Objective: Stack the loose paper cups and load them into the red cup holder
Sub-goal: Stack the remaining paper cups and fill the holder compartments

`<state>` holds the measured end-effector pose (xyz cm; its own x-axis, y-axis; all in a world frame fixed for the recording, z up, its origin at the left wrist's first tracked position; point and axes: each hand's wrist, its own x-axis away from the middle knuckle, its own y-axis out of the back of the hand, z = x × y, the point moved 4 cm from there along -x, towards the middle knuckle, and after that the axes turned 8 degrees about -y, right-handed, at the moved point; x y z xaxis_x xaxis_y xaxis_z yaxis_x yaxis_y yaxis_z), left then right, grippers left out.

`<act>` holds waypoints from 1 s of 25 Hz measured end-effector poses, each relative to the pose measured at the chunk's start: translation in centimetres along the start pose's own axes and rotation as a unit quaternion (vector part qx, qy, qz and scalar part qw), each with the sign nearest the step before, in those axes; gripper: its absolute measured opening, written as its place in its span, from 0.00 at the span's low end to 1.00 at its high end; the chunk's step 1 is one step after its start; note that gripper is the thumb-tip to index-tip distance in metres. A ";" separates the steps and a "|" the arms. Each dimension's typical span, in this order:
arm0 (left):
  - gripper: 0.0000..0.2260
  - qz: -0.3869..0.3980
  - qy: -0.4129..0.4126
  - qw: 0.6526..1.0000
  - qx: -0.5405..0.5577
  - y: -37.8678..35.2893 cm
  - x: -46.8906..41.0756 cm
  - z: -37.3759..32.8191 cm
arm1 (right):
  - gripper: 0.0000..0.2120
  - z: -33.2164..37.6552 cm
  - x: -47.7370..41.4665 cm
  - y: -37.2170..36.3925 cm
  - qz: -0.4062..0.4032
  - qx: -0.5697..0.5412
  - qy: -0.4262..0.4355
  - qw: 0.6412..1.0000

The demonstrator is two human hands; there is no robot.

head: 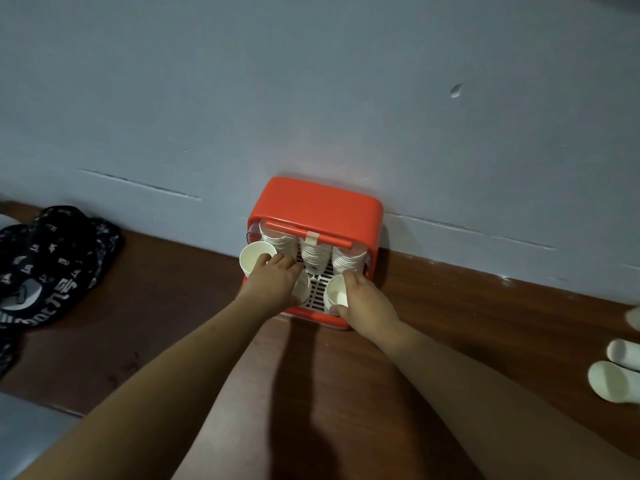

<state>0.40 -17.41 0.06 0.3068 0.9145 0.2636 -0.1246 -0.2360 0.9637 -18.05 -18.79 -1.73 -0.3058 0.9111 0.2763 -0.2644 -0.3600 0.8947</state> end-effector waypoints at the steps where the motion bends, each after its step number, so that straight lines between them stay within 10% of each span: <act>1: 0.33 0.001 0.000 1.000 -0.003 -0.2 -0.1 -0.1 | 0.34 0.1 -0.2 -0.3 0.005 -0.004 -0.003 1.000; 13: 0.17 -0.140 0.019 0.973 0.185 4.8 1.6 -6.3 | 0.29 -10.0 7.9 5.8 -0.082 -0.032 -0.076 0.993; 25: 0.21 -0.102 -0.116 0.964 0.215 12.8 -2.4 -41.7 | 0.25 -40.9 34.4 16.2 -0.168 -0.060 -0.274 0.945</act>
<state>-41.23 -8.93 10.03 0.4931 0.8697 0.0207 0.3483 -0.2191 0.9114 -70.31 -1.46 7.93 0.3251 0.9331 0.1537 -0.3745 -0.0222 0.9270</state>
